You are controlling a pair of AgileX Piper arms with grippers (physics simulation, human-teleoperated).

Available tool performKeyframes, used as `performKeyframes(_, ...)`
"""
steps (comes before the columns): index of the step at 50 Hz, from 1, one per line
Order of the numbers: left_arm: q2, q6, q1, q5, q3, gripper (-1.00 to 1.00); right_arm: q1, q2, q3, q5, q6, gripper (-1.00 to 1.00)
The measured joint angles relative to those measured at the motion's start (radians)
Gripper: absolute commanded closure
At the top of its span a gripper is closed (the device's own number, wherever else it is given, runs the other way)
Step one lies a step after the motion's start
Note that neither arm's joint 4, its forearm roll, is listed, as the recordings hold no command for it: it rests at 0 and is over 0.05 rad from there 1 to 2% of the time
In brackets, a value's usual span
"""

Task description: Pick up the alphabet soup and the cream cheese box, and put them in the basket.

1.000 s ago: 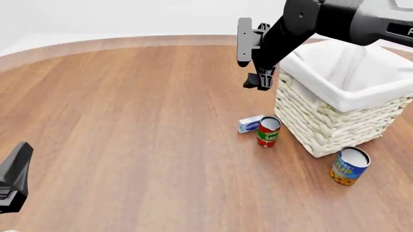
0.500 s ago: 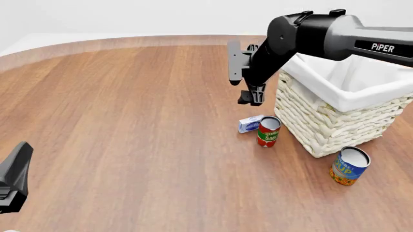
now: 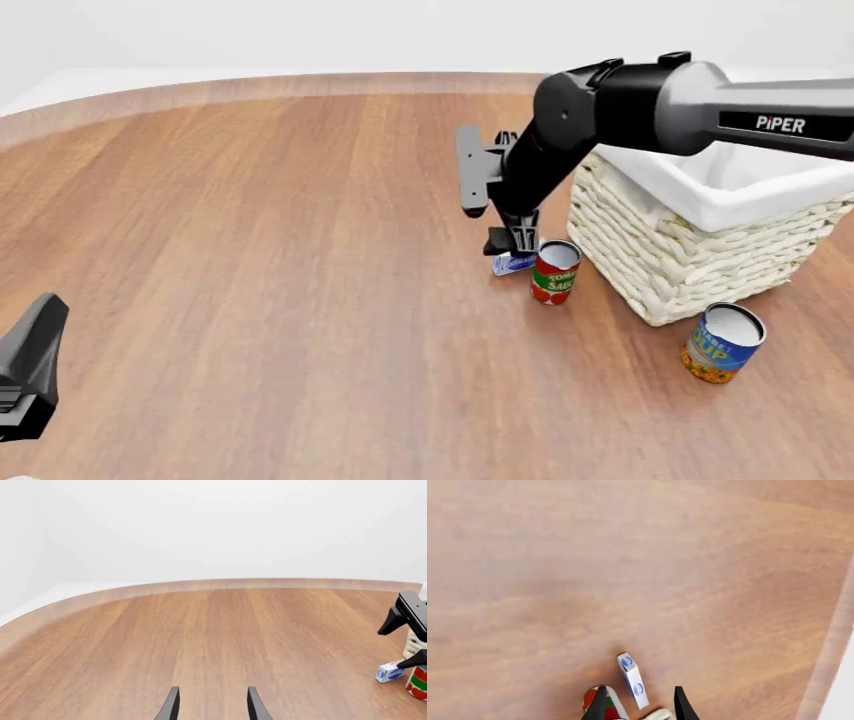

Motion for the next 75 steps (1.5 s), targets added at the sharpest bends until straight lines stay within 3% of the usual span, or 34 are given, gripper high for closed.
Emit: performKeyframes(75,0.0,0.0,0.0,0.0,0.0,-1.0,0.009,-0.004,0.054,-0.049,-0.019,-1.0)
